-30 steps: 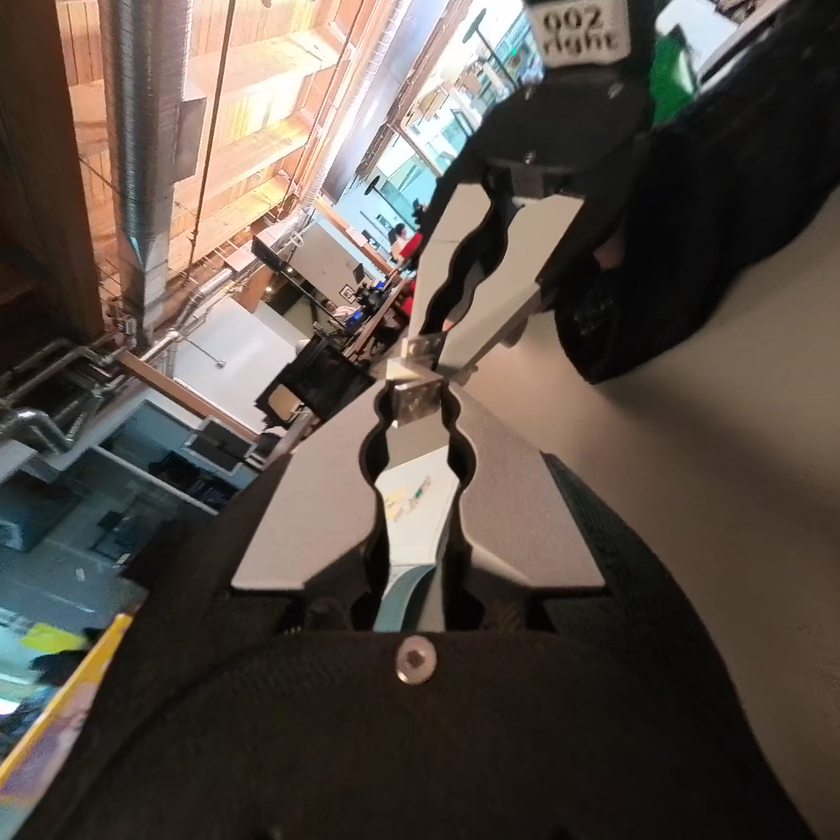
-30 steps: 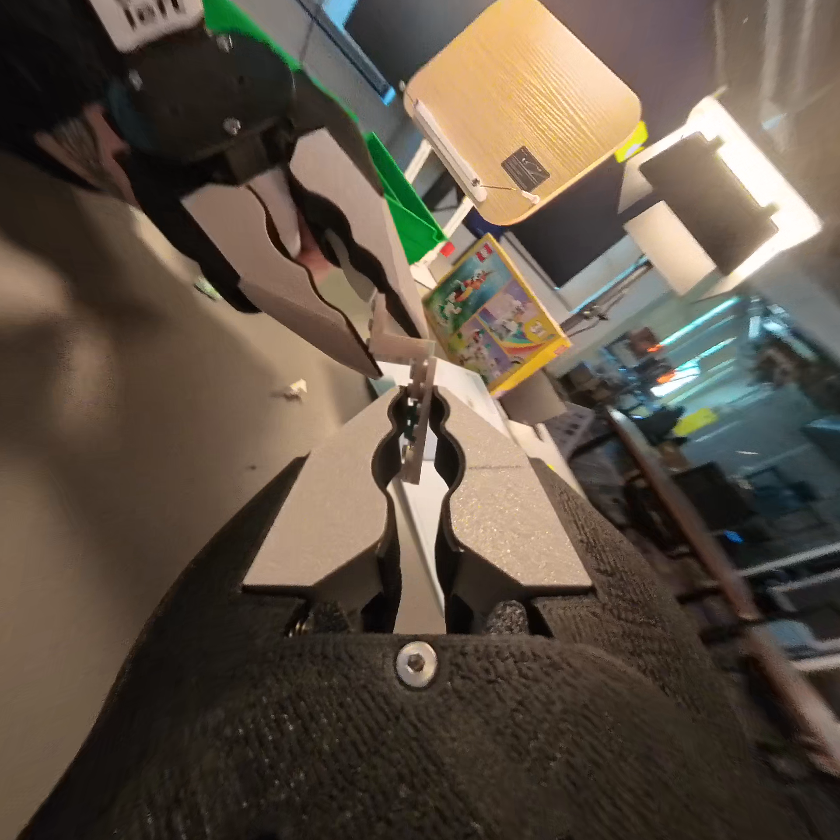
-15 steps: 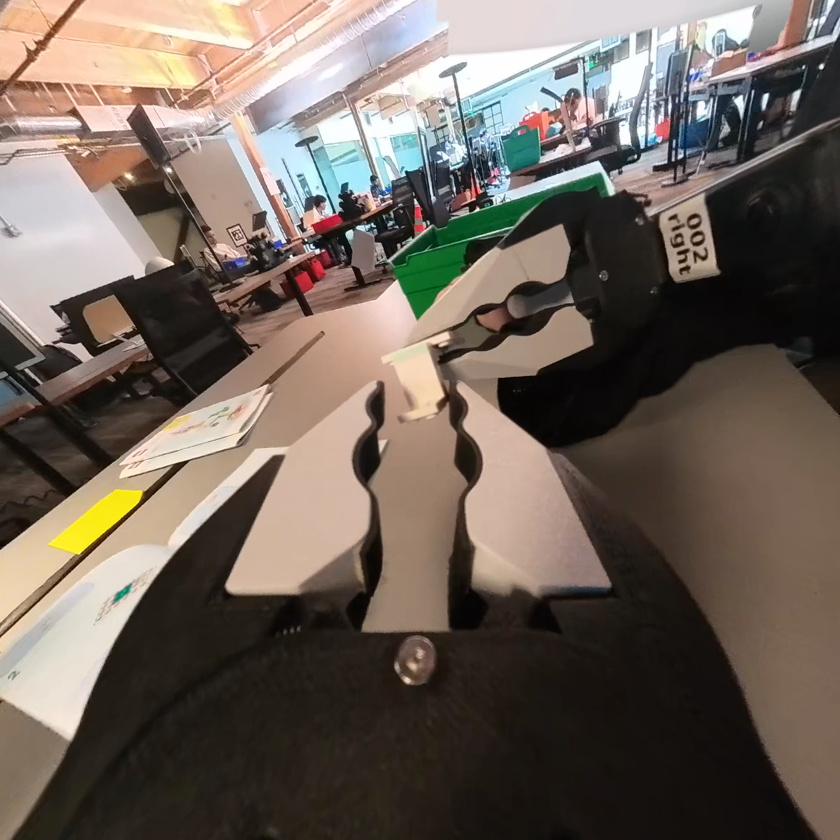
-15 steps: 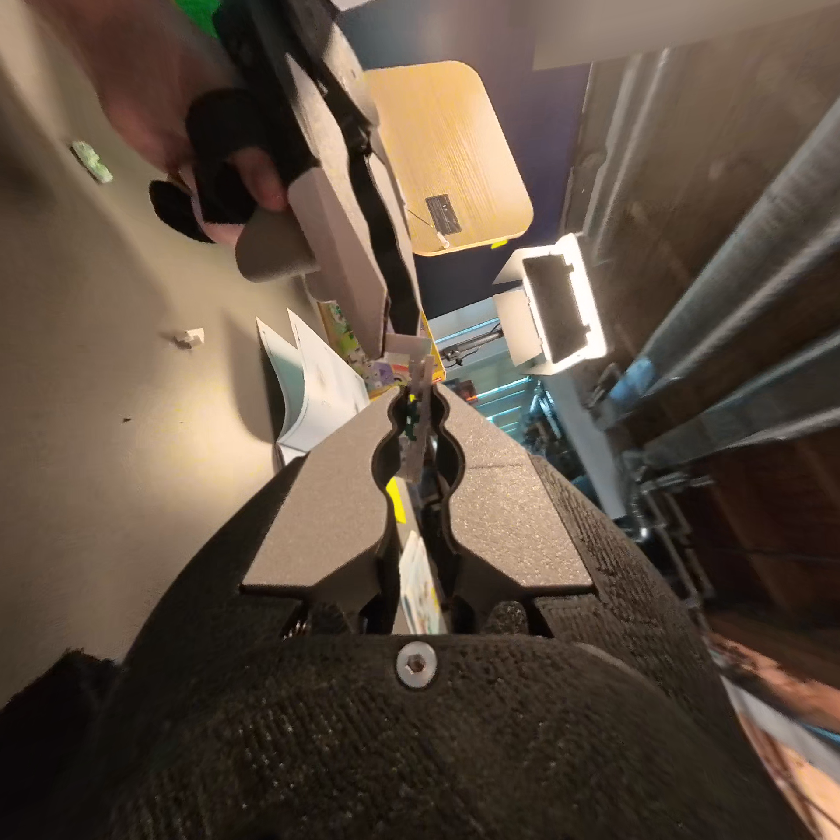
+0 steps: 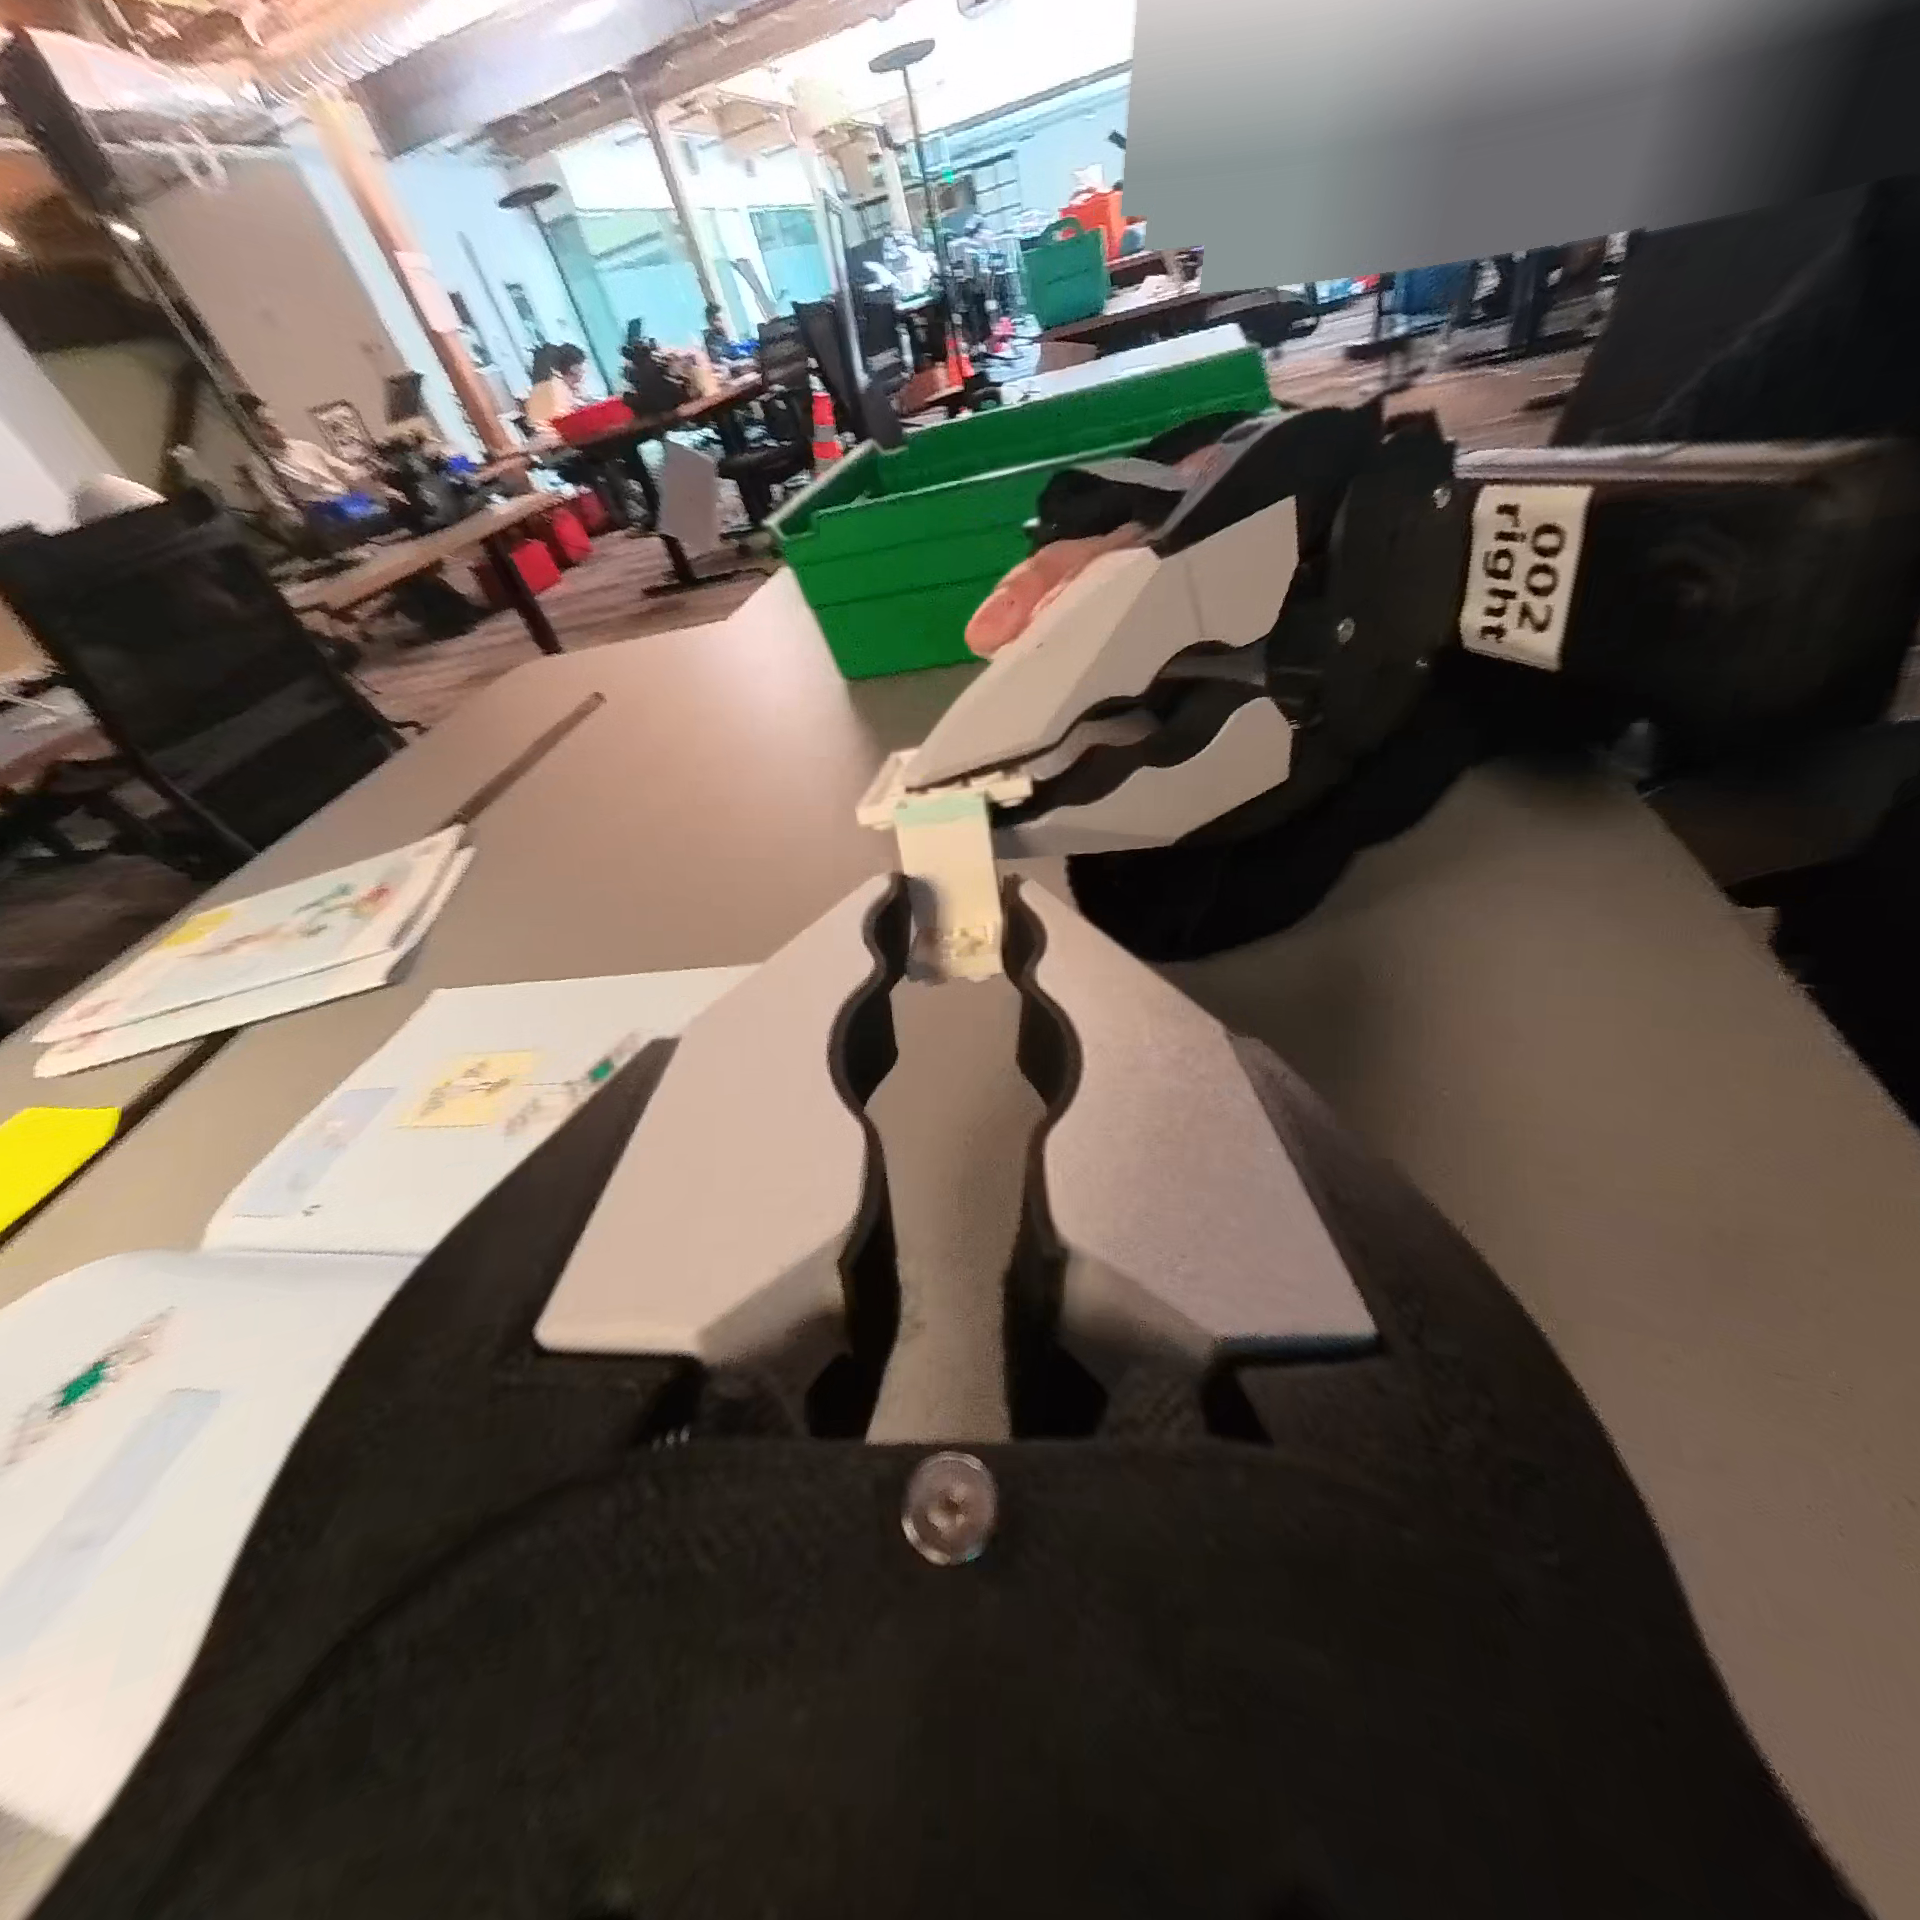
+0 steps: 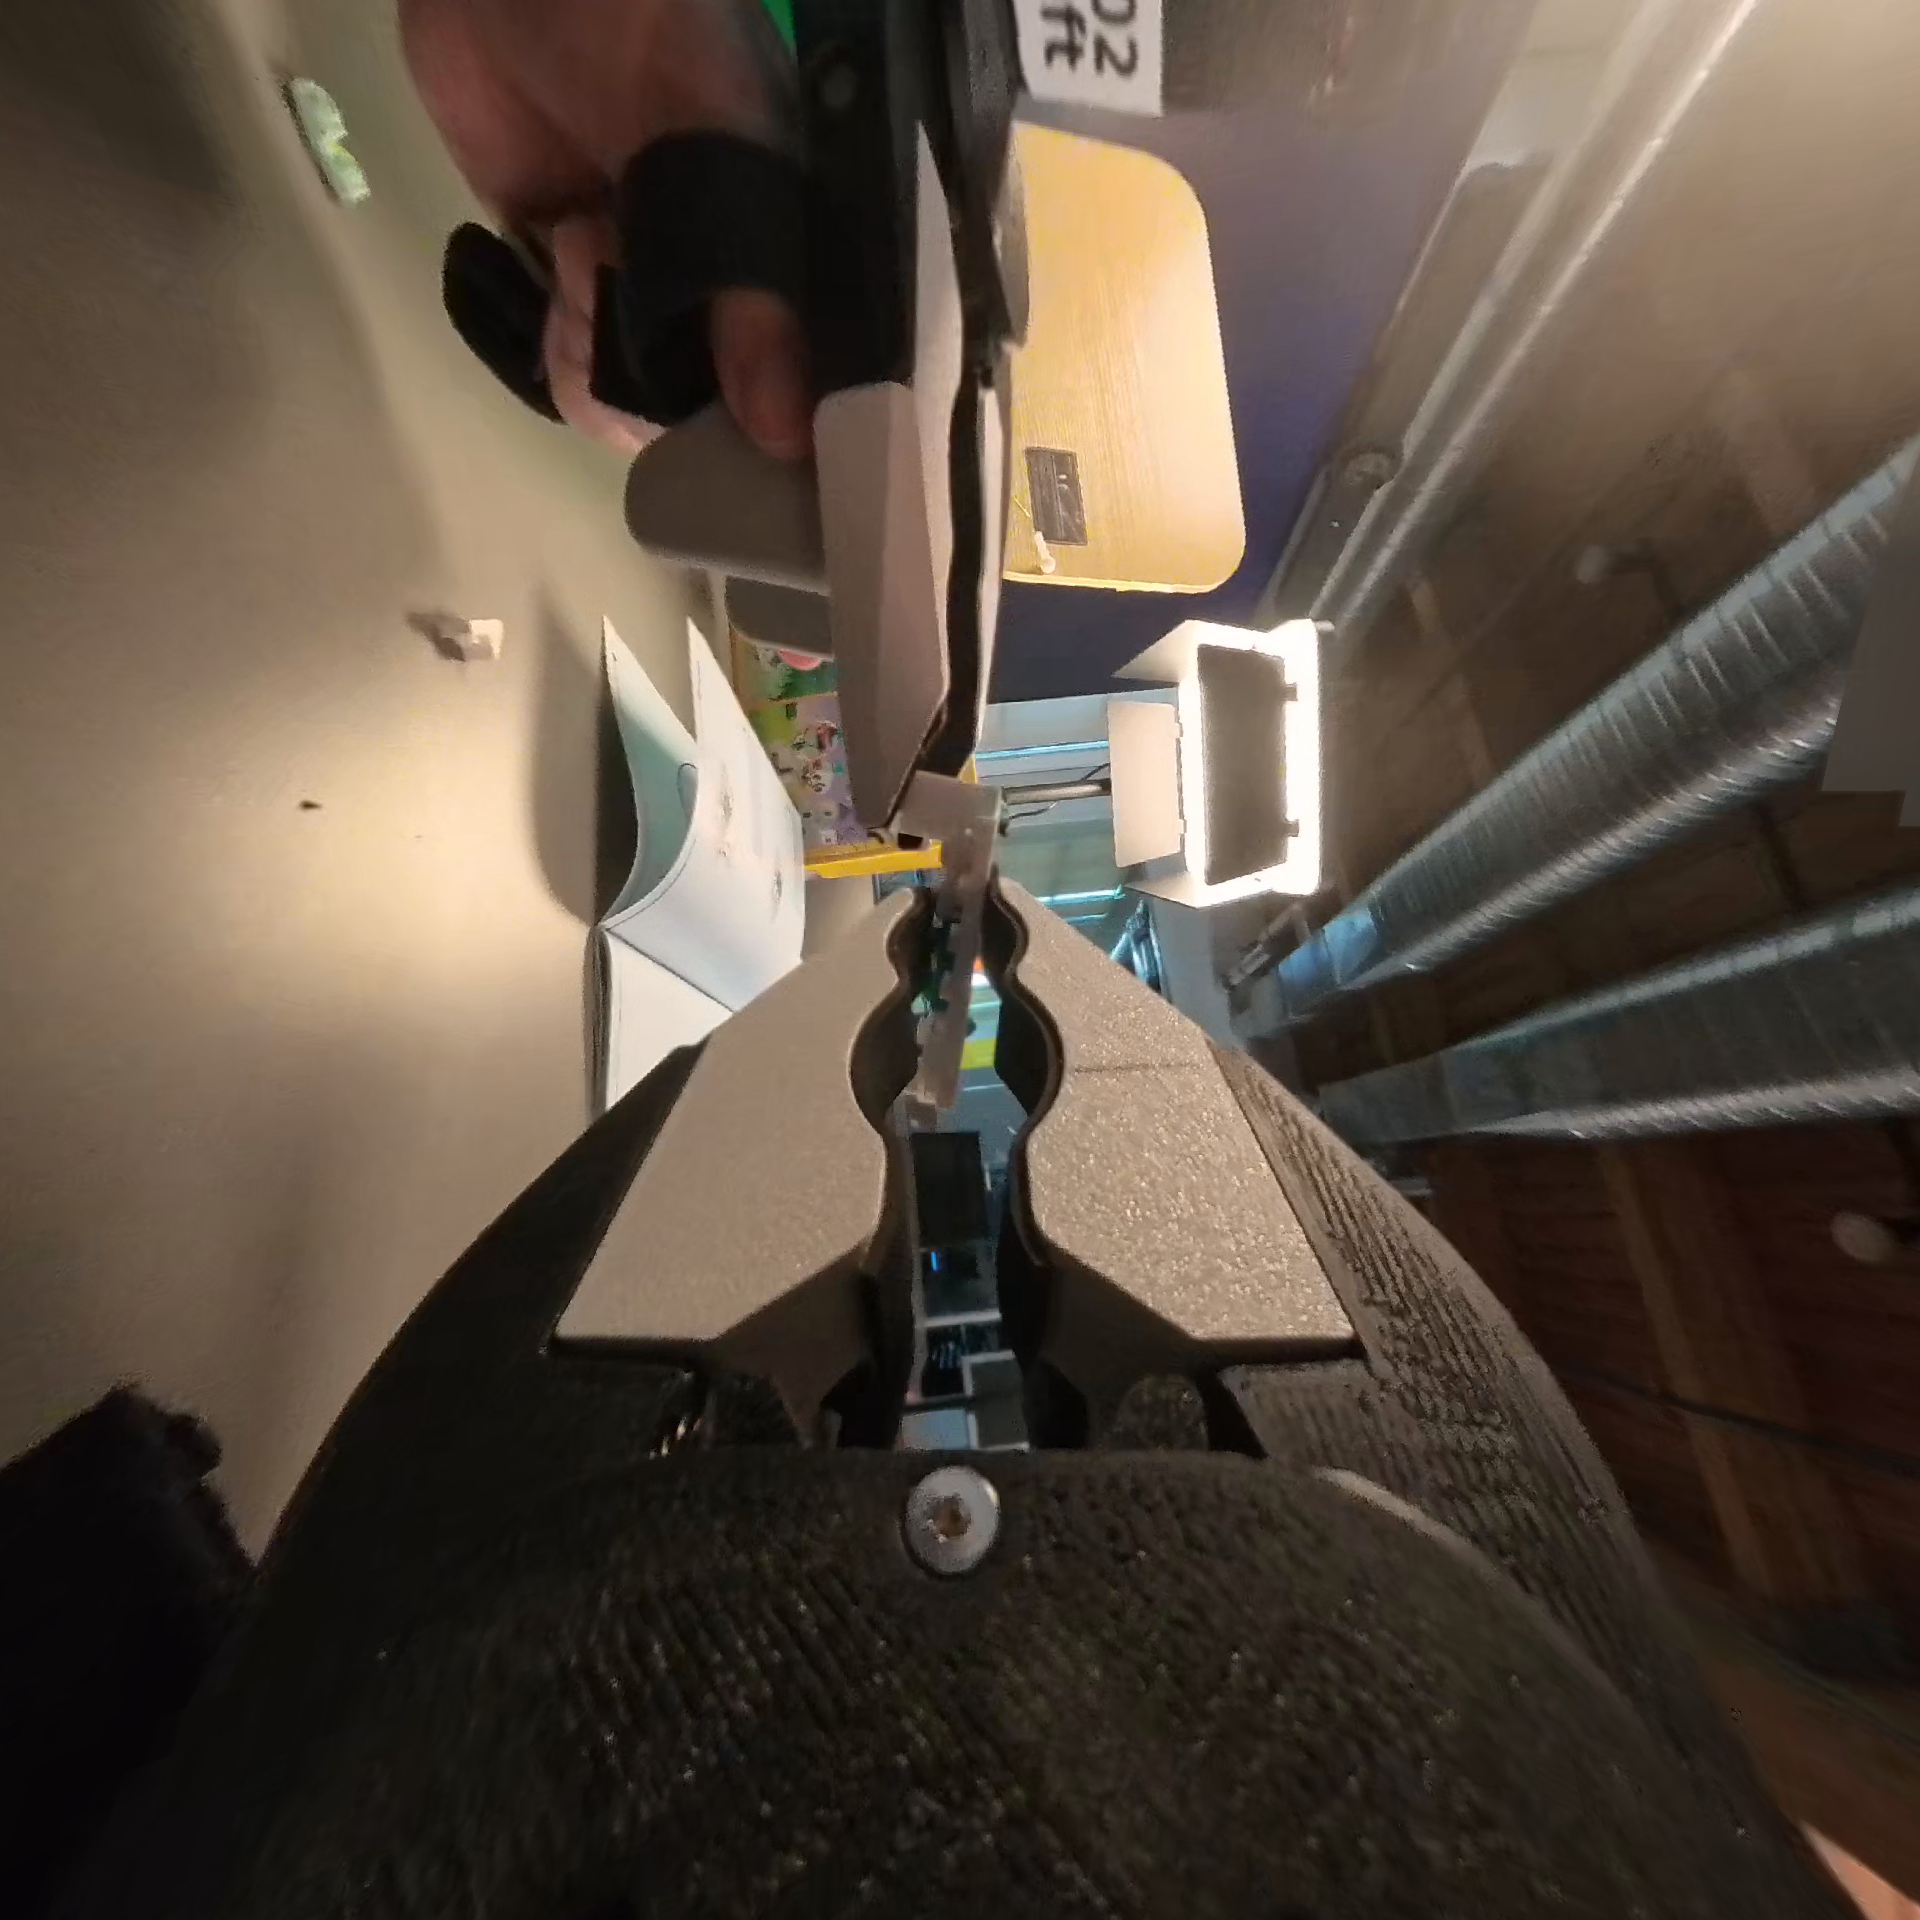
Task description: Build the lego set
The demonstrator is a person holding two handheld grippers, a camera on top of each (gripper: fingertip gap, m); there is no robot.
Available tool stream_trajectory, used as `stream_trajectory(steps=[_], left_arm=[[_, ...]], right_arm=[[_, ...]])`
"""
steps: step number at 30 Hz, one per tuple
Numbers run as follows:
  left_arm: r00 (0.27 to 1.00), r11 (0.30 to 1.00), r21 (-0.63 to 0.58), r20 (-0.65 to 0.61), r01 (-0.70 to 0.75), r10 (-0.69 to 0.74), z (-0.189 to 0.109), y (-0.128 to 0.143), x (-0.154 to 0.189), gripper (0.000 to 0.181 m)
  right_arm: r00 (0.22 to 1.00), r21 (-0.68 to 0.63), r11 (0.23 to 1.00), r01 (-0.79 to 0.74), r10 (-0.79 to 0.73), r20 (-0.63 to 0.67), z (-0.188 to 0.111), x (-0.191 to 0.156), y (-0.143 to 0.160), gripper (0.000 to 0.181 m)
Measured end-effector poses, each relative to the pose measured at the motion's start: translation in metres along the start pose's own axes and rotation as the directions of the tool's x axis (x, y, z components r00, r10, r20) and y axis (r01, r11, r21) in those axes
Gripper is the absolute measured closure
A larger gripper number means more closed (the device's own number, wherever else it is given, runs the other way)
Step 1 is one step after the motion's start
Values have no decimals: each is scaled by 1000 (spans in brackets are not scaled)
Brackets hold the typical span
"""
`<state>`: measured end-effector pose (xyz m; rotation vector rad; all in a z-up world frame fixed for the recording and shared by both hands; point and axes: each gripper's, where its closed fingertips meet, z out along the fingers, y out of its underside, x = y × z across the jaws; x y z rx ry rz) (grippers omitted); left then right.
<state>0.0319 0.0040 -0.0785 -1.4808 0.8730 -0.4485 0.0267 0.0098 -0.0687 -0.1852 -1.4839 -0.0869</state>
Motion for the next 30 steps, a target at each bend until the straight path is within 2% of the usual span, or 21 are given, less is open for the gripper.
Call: stream_trajectory(steps=[3,9,11,13,15,17,20,21,25,30], left_arm=[[997,998,-16,-41,60,-61,2,6,2,166],[994,993,-49,-18,110,-111,7,13,-3,166],[998,998,-46,45,46,-44,8,14,-9,158],[986,991,-92,122,-101,112,6,18,-16,135],[943,954,-133,169,-268,288,3,18,-18,131],[911,920,-132,147,-368,386,2,16,-9,135],[944,944,-68,48,-323,327,3,13,8,146],[957,958,-49,44,-284,286,2,10,8,146],[983,984,12,47,-179,178,0,0,5,145],[981,981,20,-22,-194,195,2,0,20,142]], right_arm=[[1000,-3,1000,0,1,20,-2,-7,1,174],[998,-31,998,-47,48,35,1,-12,9,174],[982,-30,985,-170,172,74,5,-14,13,173],[910,-57,922,-383,388,150,7,-19,17,174],[774,-90,805,-586,589,233,7,-21,21,173],[561,-143,629,-764,757,334,2,-24,20,174],[164,-270,319,-909,867,471,-7,-26,13,174],[69,-312,243,-919,874,480,-9,-25,13,174],[-169,-460,88,-884,856,488,-16,-34,7,174],[-418,-592,-46,-804,753,509,-27,-42,-12,174]])
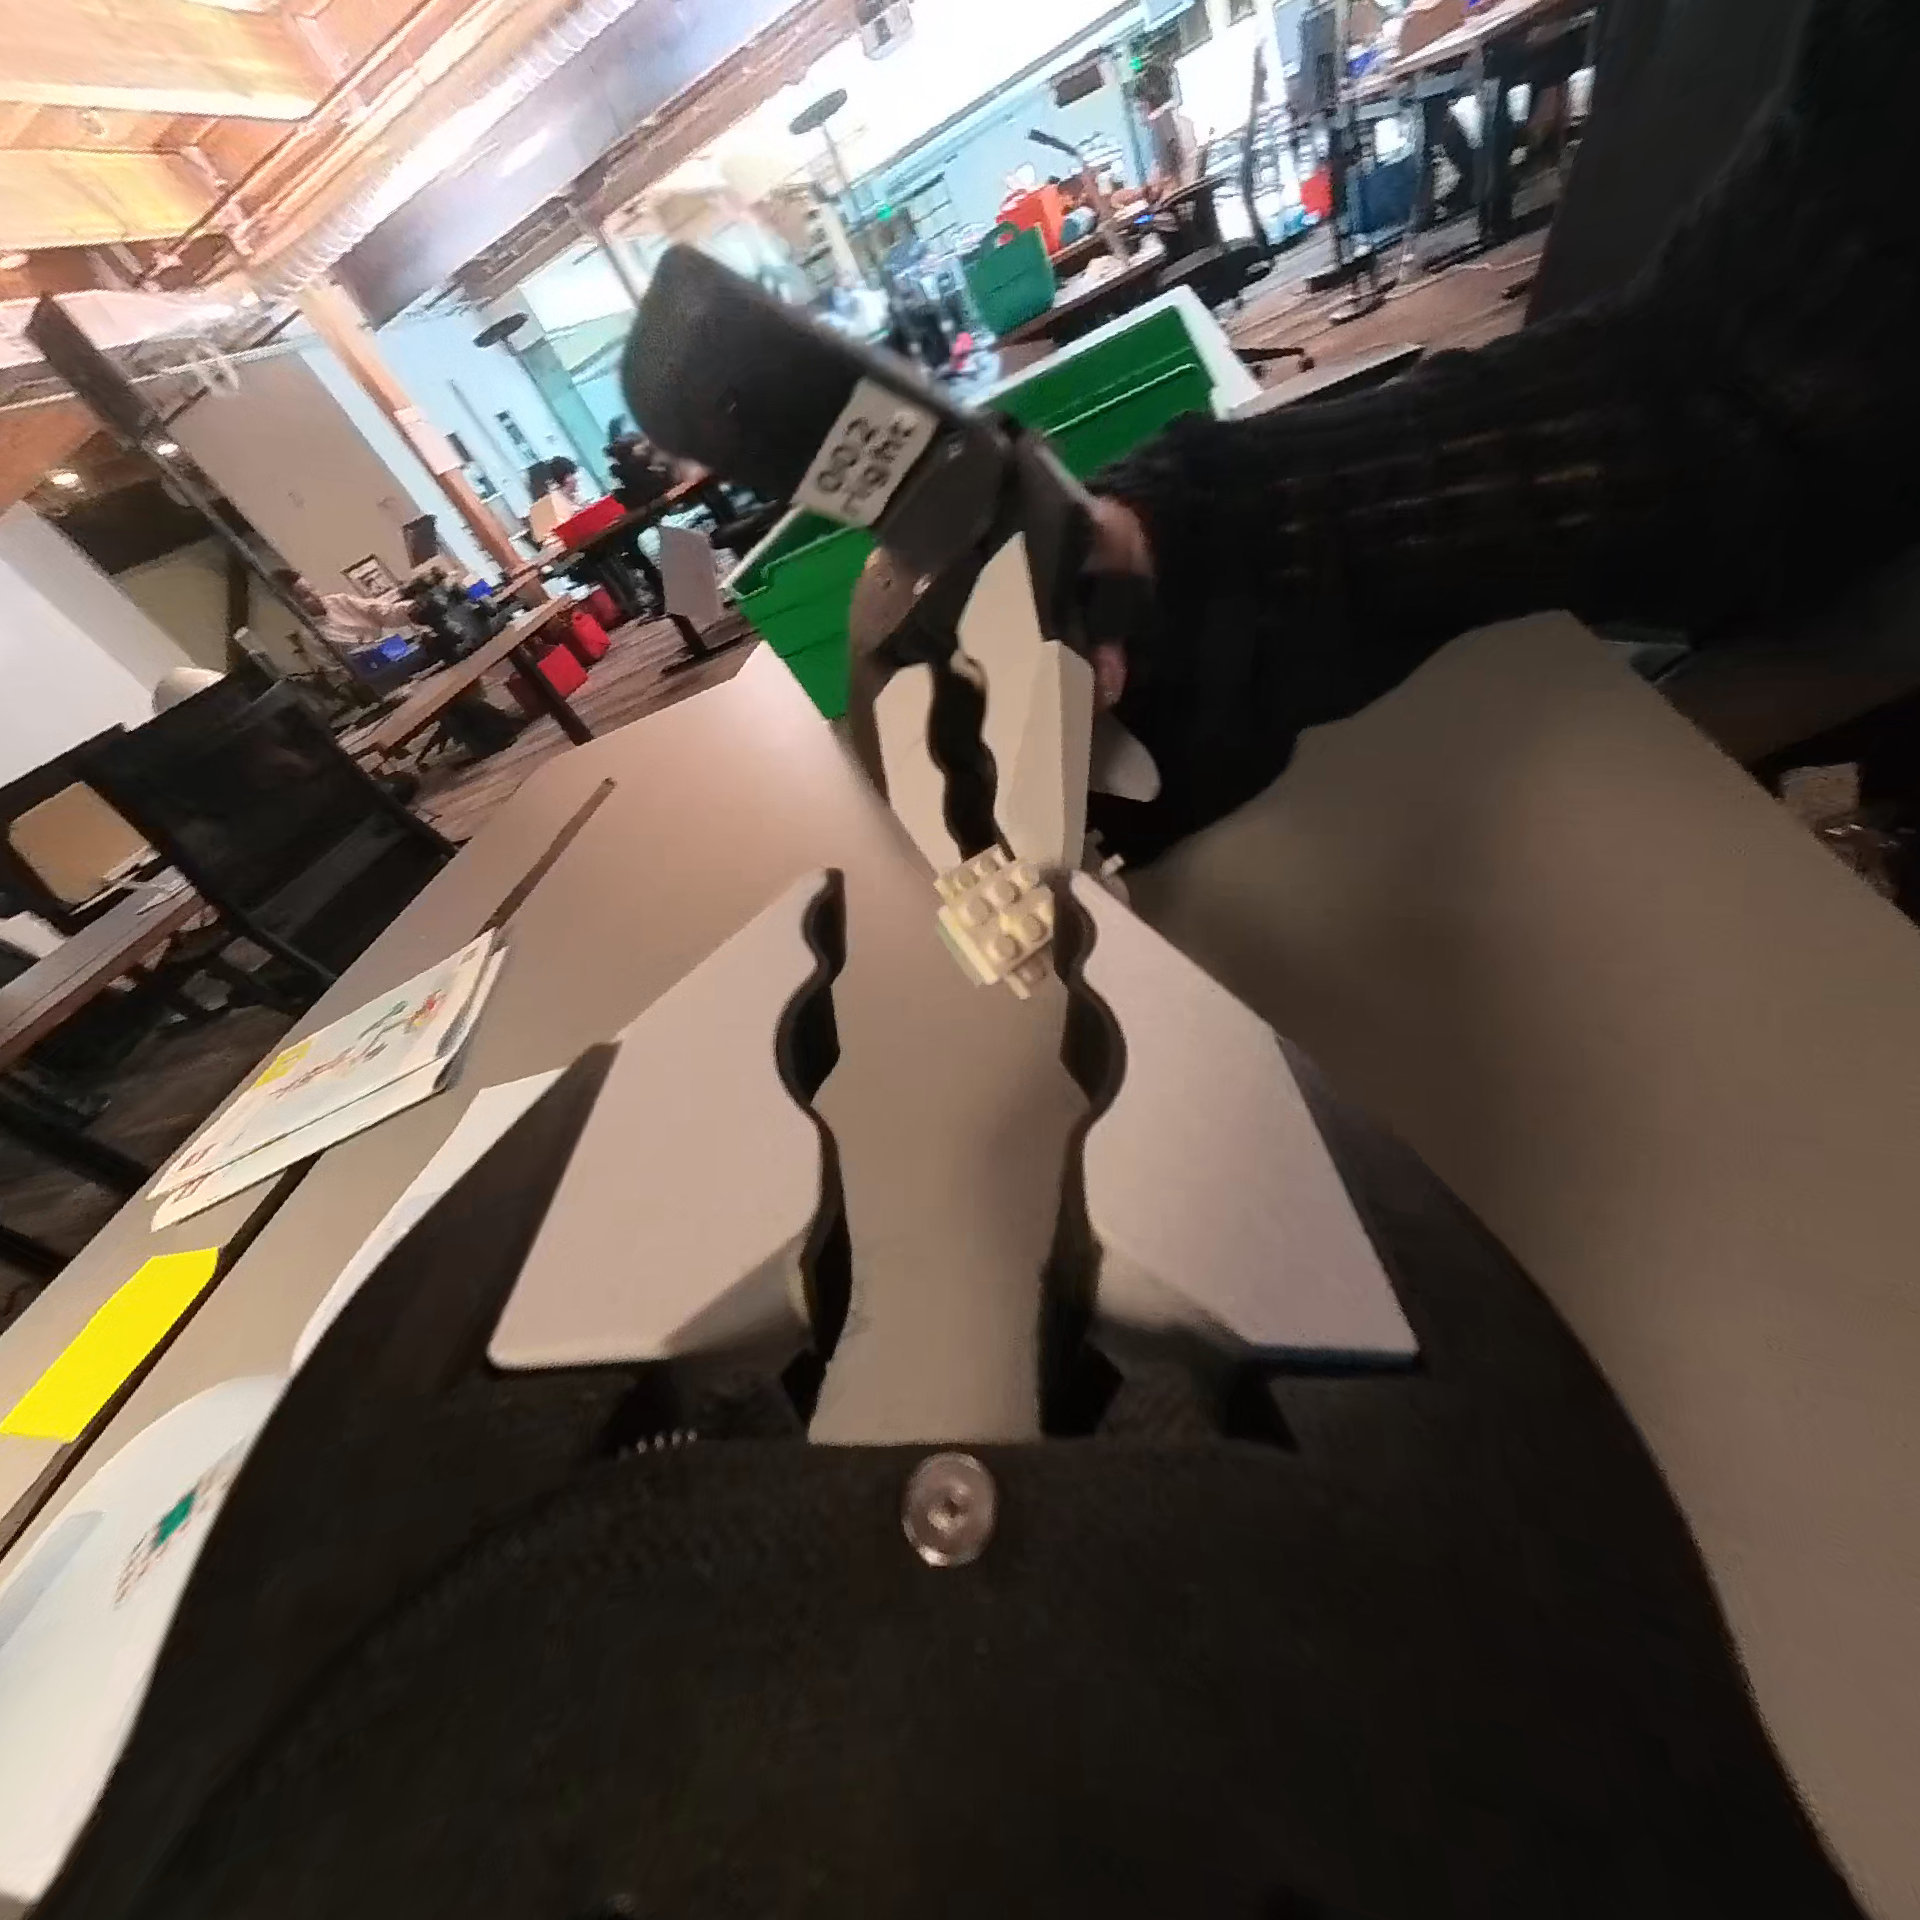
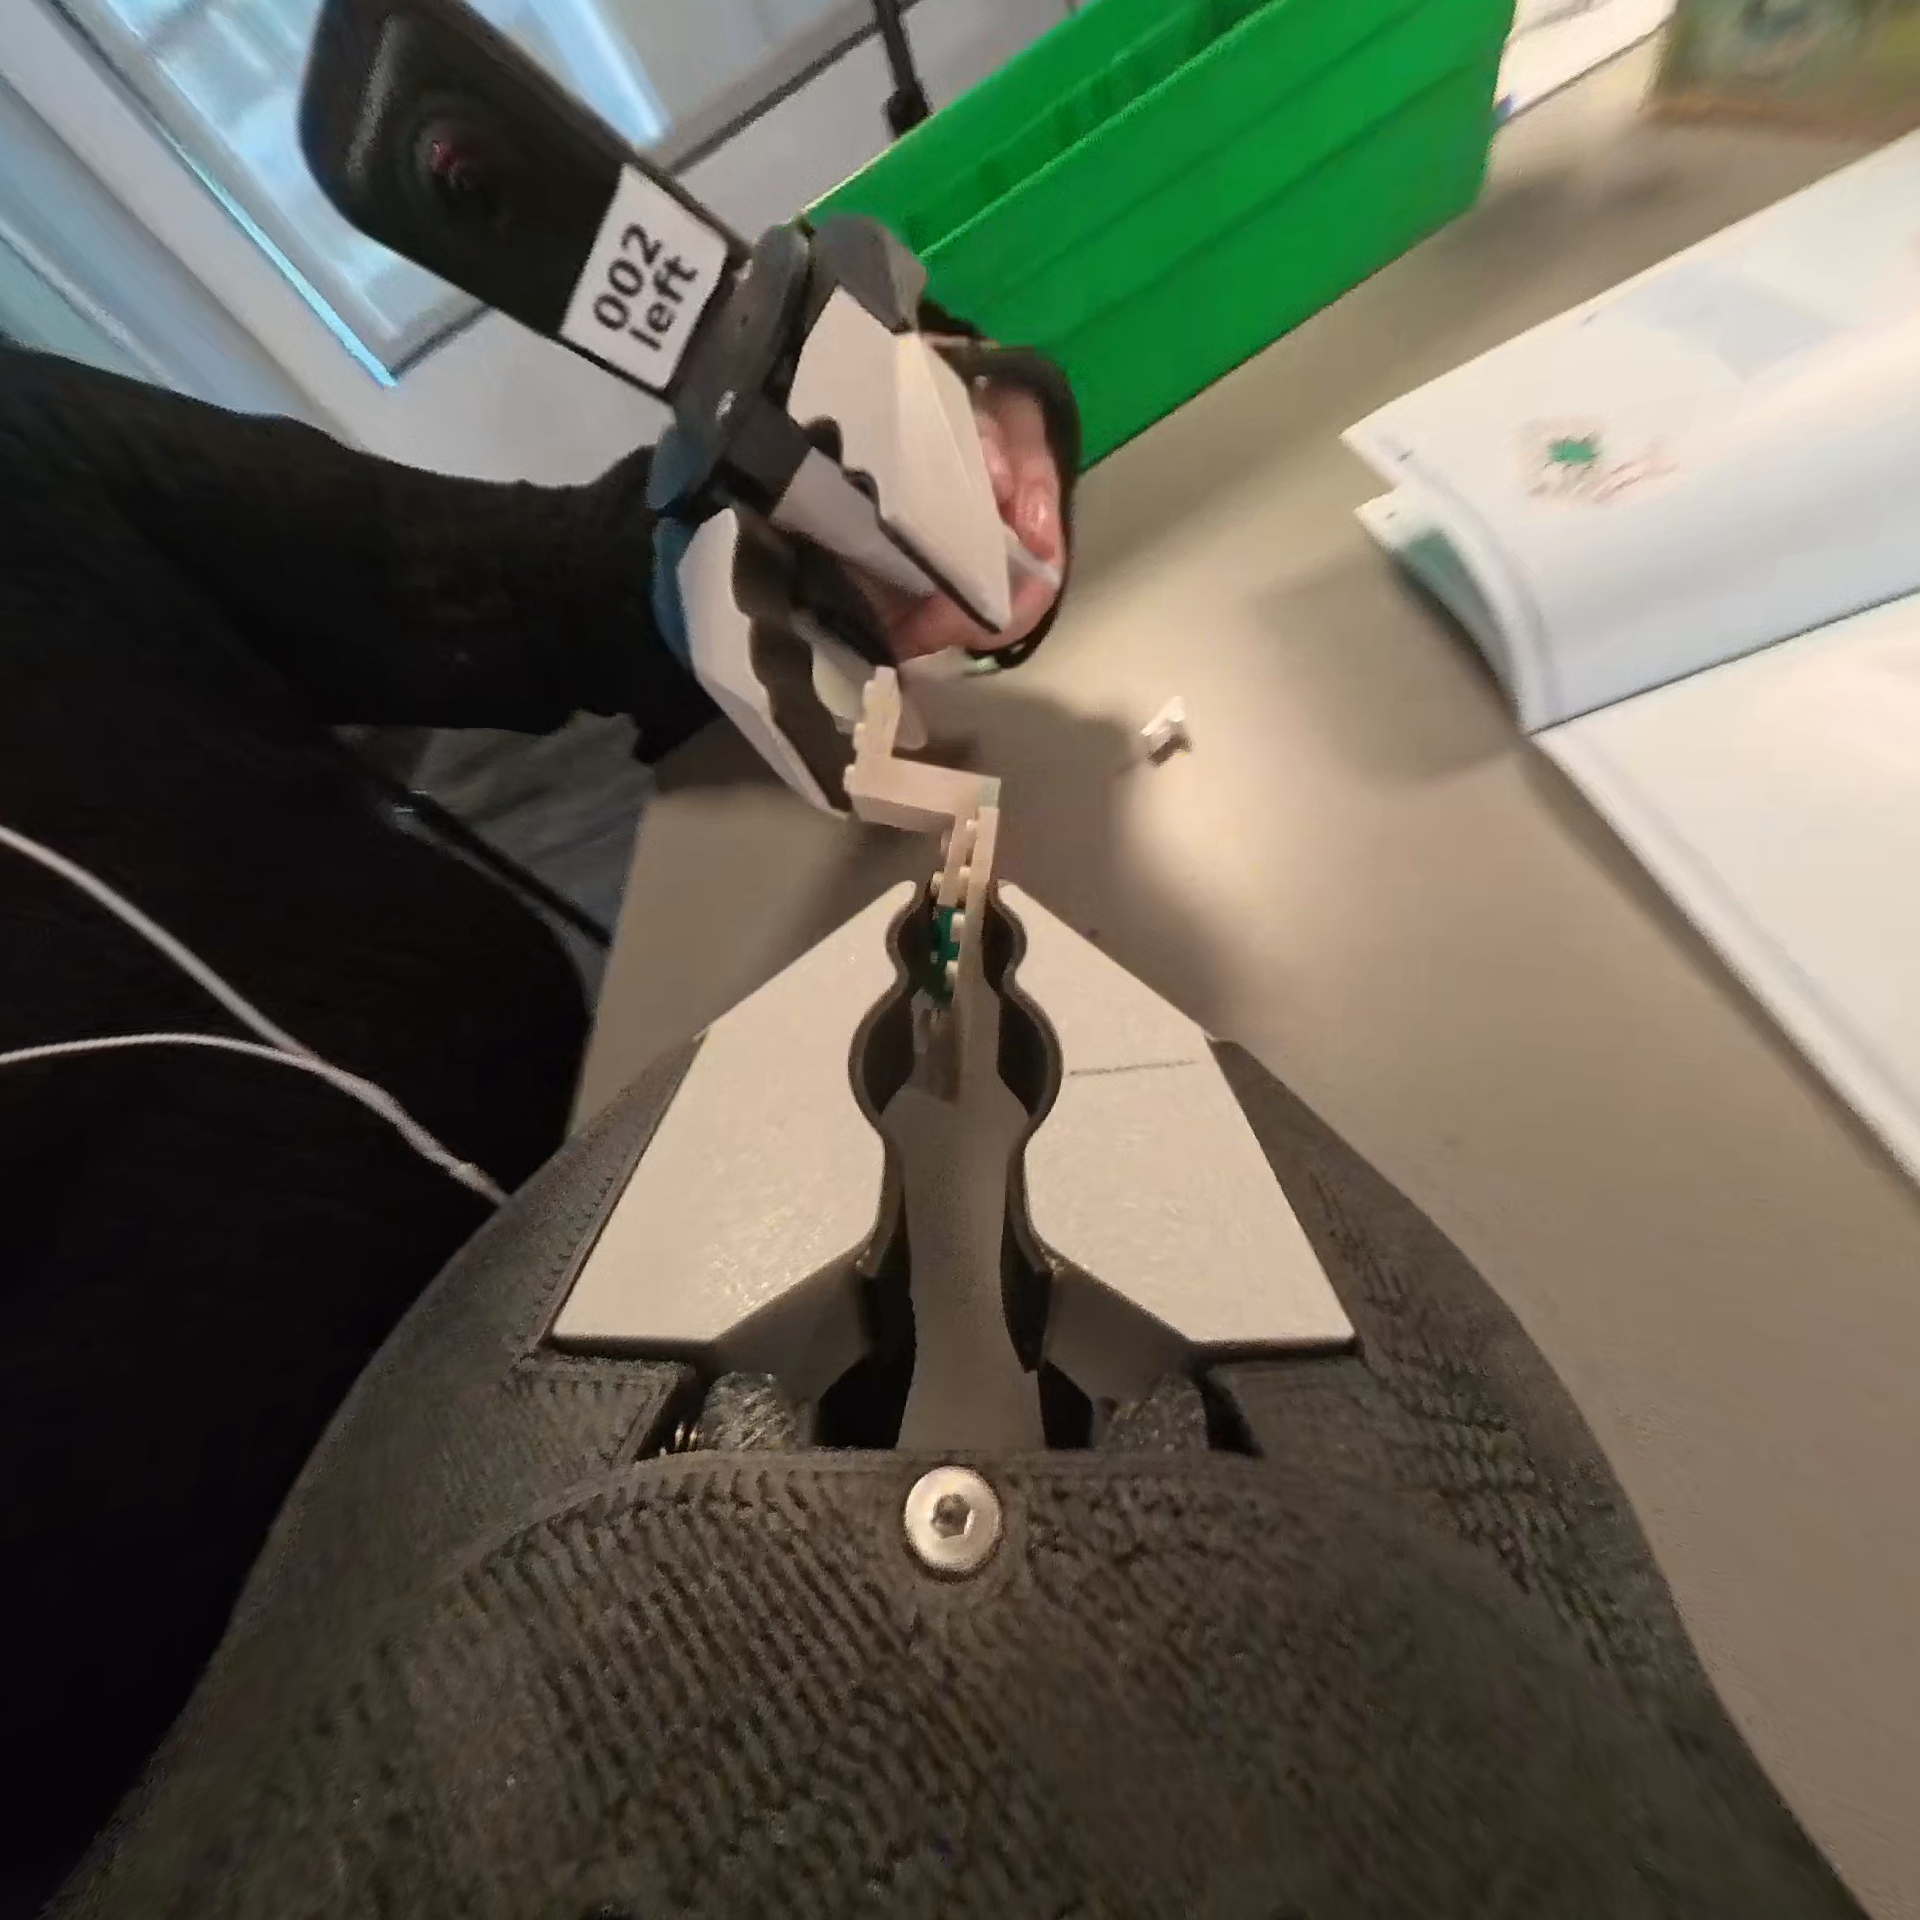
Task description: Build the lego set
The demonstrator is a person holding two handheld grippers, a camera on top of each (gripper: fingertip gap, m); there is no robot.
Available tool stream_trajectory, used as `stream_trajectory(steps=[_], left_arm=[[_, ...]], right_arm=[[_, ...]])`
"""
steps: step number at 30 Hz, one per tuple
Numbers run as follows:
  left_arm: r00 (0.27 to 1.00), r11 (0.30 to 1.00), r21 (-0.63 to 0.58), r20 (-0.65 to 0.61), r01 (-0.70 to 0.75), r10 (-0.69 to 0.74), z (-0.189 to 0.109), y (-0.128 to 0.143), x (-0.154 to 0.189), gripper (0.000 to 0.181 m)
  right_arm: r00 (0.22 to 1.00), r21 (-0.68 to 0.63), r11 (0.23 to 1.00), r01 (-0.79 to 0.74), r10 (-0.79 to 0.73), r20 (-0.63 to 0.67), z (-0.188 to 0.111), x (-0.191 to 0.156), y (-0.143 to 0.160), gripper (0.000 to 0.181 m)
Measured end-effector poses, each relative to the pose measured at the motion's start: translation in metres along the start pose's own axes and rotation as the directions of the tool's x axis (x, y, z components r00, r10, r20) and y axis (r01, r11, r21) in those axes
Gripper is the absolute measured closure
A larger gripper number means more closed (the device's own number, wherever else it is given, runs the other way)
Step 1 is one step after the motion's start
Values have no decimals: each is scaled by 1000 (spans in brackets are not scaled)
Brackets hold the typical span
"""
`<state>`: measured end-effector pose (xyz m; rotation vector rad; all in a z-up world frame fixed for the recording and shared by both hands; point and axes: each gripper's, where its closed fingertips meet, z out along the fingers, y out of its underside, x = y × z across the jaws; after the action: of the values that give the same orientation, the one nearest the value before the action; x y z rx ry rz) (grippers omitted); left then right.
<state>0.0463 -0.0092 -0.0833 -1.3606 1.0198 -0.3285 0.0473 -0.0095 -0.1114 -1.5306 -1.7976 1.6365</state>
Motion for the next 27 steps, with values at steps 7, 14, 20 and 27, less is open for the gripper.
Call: stream_trajectory(steps=[7,14,20,27], left_arm=[[956,999,4,-292,41,-38,-1,-4,48,140],[929,999,-39,-370,6,-20,-2,5,65,138],[940,1000,-17,-341,12,-17,6,8,64,164],[972,960,-210,-105,187,-212,13,41,14,165]], right_arm=[[904,-176,958,-225,272,331,9,-36,31,173],[811,-196,922,-335,388,437,7,-41,30,174],[818,-229,916,-328,397,416,8,-40,36,174],[910,183,896,-405,377,170,-21,32,-15,156]])
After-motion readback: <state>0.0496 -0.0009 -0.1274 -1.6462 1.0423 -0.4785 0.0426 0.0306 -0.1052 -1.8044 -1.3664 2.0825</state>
